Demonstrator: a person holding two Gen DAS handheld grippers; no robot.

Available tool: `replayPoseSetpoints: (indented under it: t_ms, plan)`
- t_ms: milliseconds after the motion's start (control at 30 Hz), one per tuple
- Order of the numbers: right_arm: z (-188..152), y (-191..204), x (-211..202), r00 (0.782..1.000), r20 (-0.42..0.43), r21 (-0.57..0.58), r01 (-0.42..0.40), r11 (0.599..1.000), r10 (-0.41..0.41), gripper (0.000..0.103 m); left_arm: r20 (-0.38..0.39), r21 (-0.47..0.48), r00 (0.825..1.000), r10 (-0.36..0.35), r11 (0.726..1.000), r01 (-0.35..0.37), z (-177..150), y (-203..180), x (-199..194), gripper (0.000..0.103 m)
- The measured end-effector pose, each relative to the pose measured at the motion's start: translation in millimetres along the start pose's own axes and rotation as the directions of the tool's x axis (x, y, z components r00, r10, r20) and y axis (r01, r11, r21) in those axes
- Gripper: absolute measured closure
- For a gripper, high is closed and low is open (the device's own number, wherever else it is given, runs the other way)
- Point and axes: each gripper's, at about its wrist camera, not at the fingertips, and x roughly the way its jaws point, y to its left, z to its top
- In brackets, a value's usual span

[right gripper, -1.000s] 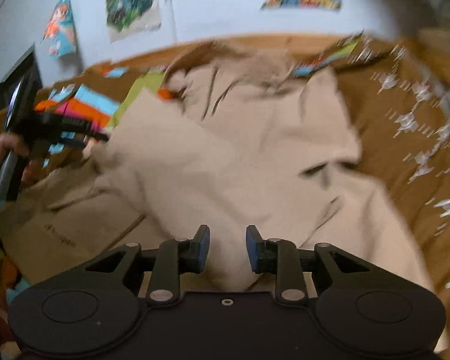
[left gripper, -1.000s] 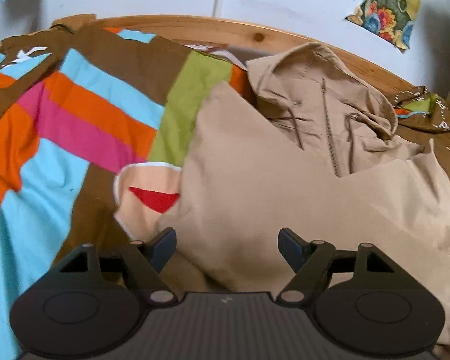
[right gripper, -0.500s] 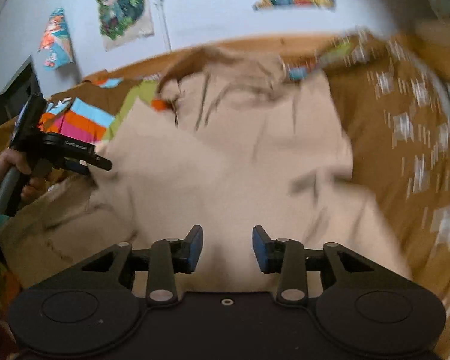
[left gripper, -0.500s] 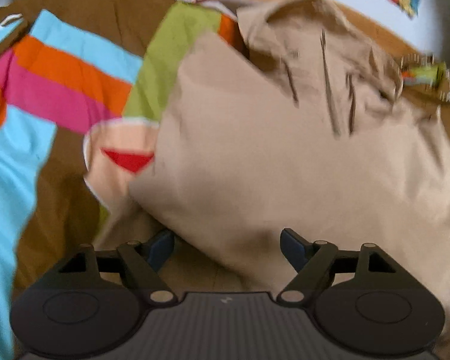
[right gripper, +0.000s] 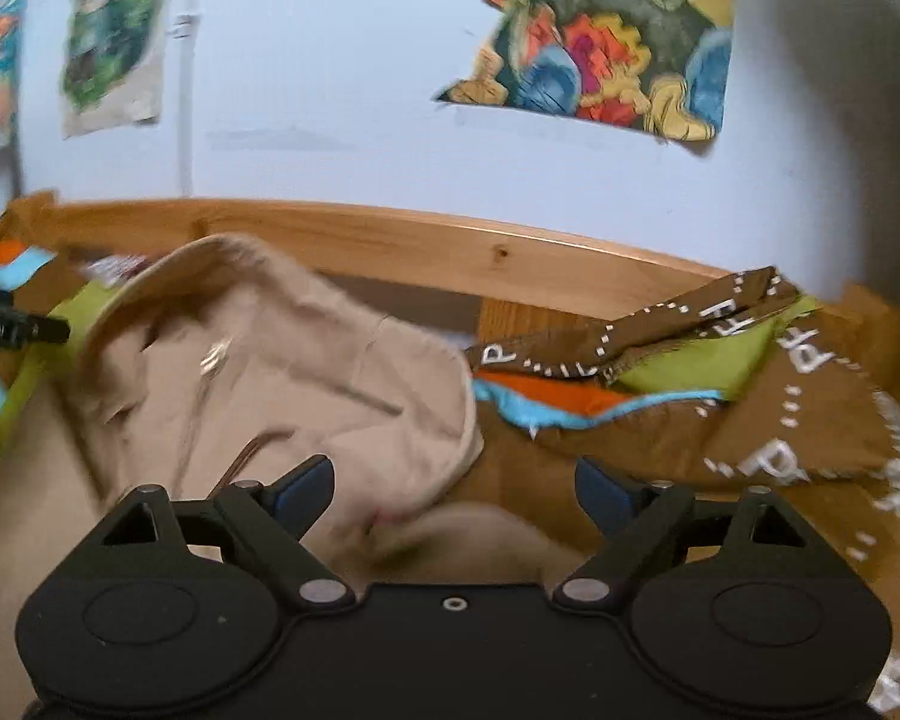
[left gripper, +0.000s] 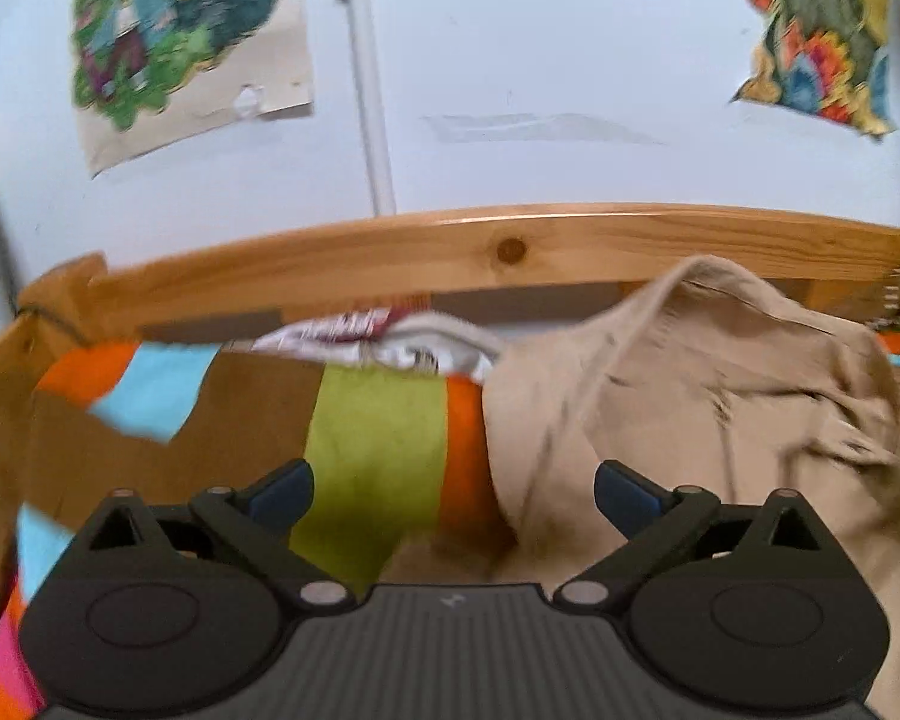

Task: Fold large clothes

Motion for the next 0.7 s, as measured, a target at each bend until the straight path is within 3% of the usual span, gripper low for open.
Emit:
replayPoseSetpoints:
  t_ms: [100, 133, 167, 200, 267, 300, 367, 433, 500, 567, 633, 700]
  plan:
    - [7.2, -8.3, 39.3, 1.0, 0.011, 0.055, 0.01, 0.998, -0.011, 0.017, 0.018, 0.074, 0.999, 0.028, 0.997, -0.03, 13.7, -15.9, 31.4, 0.002]
    - [9.7, -9.6, 51.1, 1.0, 0.008, 0.059, 0.01, 0.998, -0.01, 0.022, 0.033, 0.11, 0.999, 0.033, 0.993, -0.037, 17.2, -21.6, 38.5, 0.009]
    - [11.8, -8.8, 60.6, 1.0, 0.001, 0.053, 0.014, 0.998, -0.014, 0.034, 0.055, 0.151, 0.998, 0.03, 0.988, -0.038, 18.8, -26.6, 43.1, 0.028]
    - [12.5, -7.3, 69.0, 1.0, -0.004, 0.038, 0.023, 0.999, -0.023, 0.044, 0.065, 0.182, 0.998, 0.025, 0.983, -0.036, 19.7, -31.2, 45.5, 0.039]
    - [11.5, -6.6, 81.0, 0.997, -0.022, 0.019, 0.074, 0.997, -0.073, 0.101, 0.083, 0.215, 0.996, 0.016, 0.976, -0.033, 18.5, -36.7, 46.3, 0.09]
    - [9.8, -8.5, 79.7, 0.998, -0.011, 0.038, 0.066, 0.997, -0.065, 0.1, 0.103, 0.211, 0.995, 0.003, 0.977, -0.025, 16.0, -36.8, 44.9, 0.097]
    - [5.0, -12.1, 61.1, 0.992, 0.096, 0.06, 0.08, 0.995, -0.085, 0.101, 0.163, 0.179, 0.987, -0.004, 0.983, -0.025, 10.1, -33.2, 36.3, 0.101]
    - [0.5, -13.9, 37.0, 0.968, 0.223, 0.018, 0.117, 0.993, -0.118, 0.102, 0.231, 0.111, 0.973, -0.008, 0.994, -0.018, 4.3, -20.9, 24.7, 0.102]
    - [-6.0, -9.6, 28.6, 0.962, 0.244, -0.054, 0.136, 0.989, -0.119, 0.101, 0.293, 0.103, 0.955, -0.043, 0.995, 0.013, -8.4, -7.1, 15.5, 0.101]
    - [-15.4, 3.6, 13.1, 0.95, 0.288, -0.132, 0.164, 0.978, -0.121, 0.101, 0.35, 0.131, 0.937, -0.02, 0.991, -0.028, -26.1, -8.5, 1.6, 0.101]
    - [-26.2, 8.3, -7.5, 0.94, 0.328, -0.157, 0.153, 0.976, -0.095, 0.101, 0.376, 0.109, 0.926, -0.025, 0.994, -0.017, -39.6, -2.6, -12.2, 0.101]
    - [-42.5, 17.1, -22.9, 0.928, 0.36, -0.235, 0.194, 0.952, -0.1, 0.101, 0.402, 0.126, 0.914, -0.051, 0.992, 0.001, -56.9, 3.4, -26.3, 0.1]
